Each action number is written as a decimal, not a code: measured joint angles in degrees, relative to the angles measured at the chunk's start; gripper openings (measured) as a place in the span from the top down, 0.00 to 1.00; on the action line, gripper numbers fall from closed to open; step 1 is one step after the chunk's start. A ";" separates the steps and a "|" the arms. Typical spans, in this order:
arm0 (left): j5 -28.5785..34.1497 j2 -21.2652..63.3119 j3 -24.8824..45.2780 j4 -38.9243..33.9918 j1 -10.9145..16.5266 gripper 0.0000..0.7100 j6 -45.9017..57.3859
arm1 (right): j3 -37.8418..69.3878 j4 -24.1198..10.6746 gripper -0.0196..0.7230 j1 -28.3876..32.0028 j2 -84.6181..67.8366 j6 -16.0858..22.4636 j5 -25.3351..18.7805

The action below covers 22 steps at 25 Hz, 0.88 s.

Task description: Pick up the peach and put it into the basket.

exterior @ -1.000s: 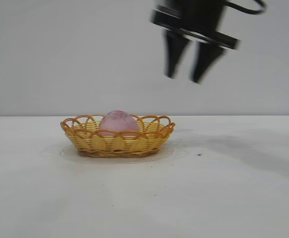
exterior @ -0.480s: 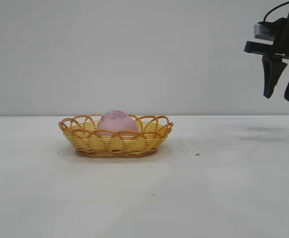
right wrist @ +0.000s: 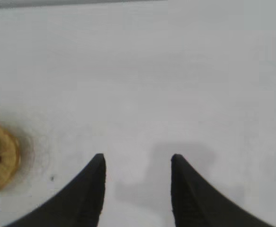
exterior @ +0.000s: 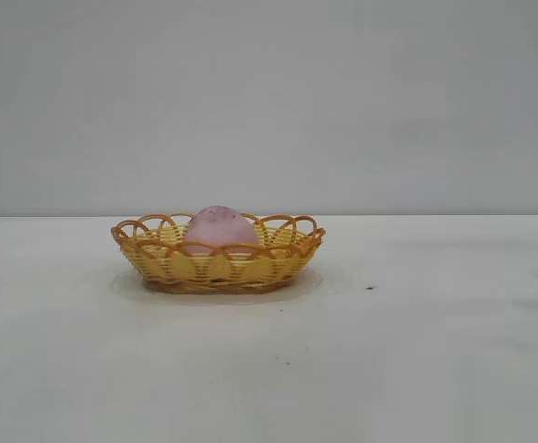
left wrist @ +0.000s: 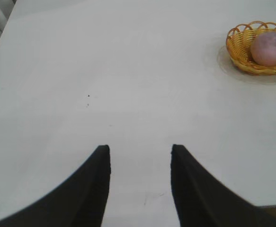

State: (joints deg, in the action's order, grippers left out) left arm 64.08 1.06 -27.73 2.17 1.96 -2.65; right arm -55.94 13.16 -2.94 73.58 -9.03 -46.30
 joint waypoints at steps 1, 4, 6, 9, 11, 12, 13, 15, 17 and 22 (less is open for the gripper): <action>0.00 0.00 0.00 0.00 0.00 0.66 0.00 | 3.81 -0.63 0.54 0.00 -3.87 0.14 -0.21; 0.00 0.00 0.00 0.00 0.00 0.66 0.00 | 10.13 -1.84 0.54 0.00 -14.87 2.32 -2.62; 0.00 0.00 0.00 0.00 0.00 0.66 0.00 | 12.12 -2.45 0.54 0.00 -21.08 3.71 -6.19; 0.00 0.00 0.00 0.00 0.00 0.66 0.00 | 13.72 -4.22 0.54 0.00 -29.37 6.12 -11.50; 0.00 0.00 0.00 0.00 0.00 0.66 0.00 | 15.28 -5.72 0.54 0.00 -33.65 7.17 -14.67; 0.00 0.00 0.00 0.00 0.00 0.66 0.00 | 16.33 -6.54 0.54 0.00 -35.62 7.56 -16.23; 0.00 0.00 0.00 0.00 0.00 0.66 0.00 | 17.56 -7.16 0.54 0.00 -37.44 7.72 -17.48; 0.00 0.00 0.00 0.00 0.00 0.66 0.00 | 20.01 -7.95 0.54 0.00 -40.86 8.06 -18.39; 0.00 0.00 0.00 0.00 0.00 0.66 0.00 | 22.97 -8.32 0.54 0.00 -44.72 8.15 -18.29; 0.00 0.00 0.00 0.00 0.00 0.66 0.00 | 27.57 -9.35 0.54 0.00 -54.99 8.15 -17.78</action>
State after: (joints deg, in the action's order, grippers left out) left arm 64.08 1.06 -27.73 2.17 1.96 -2.65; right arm -28.37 3.81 -2.94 18.59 -0.88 -64.08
